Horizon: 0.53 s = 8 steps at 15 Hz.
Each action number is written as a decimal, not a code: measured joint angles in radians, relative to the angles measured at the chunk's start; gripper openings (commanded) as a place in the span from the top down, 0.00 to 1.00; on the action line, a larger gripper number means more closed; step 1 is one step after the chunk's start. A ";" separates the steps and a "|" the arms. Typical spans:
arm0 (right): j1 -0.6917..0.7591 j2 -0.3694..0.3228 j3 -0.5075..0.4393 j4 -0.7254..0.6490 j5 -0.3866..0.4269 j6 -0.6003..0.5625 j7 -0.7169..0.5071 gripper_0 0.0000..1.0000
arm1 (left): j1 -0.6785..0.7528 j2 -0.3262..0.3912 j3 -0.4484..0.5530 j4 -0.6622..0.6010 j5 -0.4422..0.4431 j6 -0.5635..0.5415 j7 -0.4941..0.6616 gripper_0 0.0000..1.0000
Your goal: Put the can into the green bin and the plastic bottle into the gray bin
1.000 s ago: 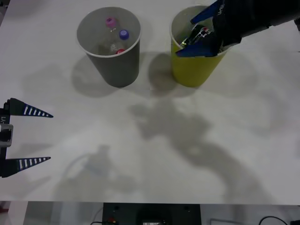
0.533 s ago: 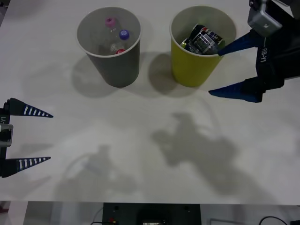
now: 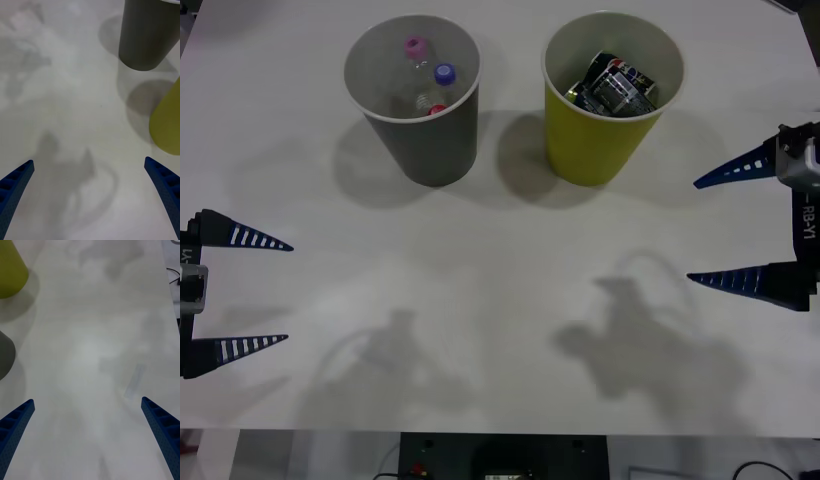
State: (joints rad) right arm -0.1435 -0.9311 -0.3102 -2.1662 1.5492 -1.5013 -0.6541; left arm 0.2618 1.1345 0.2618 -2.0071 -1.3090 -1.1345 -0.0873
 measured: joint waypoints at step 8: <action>0.191 0.031 -0.086 0.064 -0.021 0.001 0.290 0.00 | 0.000 0.000 0.000 0.000 0.000 0.000 0.000 0.02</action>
State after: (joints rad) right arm 0.0478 -0.9001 -0.3963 -2.1022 1.5287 -1.5005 -0.3642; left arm 0.2618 1.1345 0.2618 -2.0071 -1.3090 -1.1345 -0.0873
